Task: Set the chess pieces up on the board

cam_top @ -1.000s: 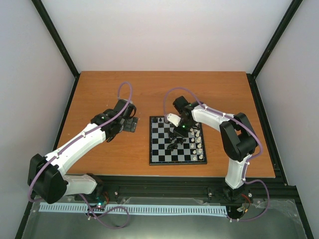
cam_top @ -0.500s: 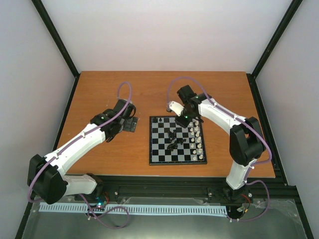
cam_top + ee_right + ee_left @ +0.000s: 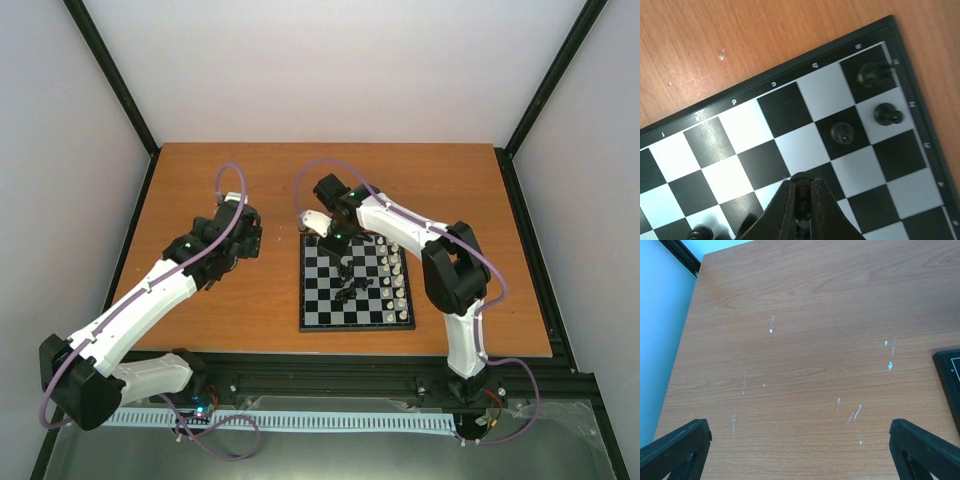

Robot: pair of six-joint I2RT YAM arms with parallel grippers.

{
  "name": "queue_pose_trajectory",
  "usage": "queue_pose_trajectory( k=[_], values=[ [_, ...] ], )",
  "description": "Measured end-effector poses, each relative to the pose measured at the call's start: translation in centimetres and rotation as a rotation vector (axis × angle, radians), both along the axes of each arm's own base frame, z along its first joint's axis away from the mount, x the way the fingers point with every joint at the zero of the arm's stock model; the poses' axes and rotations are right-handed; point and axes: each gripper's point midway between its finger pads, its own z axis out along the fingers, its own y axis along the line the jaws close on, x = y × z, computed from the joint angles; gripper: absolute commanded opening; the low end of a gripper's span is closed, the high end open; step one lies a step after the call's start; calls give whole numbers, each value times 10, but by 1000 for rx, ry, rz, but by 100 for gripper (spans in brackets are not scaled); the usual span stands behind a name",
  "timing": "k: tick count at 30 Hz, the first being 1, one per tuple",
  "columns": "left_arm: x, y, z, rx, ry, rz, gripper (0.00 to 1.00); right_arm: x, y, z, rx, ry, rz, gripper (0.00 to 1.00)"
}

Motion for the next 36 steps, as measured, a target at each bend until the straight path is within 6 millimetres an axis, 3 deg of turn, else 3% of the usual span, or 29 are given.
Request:
queue_pose_trajectory(
  k=[11, 18, 36],
  values=[
    [0, 2, 2, 2, -9, 9, 100, -13, 6, -22, -39, 50, 29, 4],
    [0, 2, 2, 2, -9, 9, 100, -15, 5, -48, -77, 97, 22, 4],
    [0, 2, 2, 2, -8, 9, 100, -9, 11, -48, -59, 87, 23, 7]
  ],
)
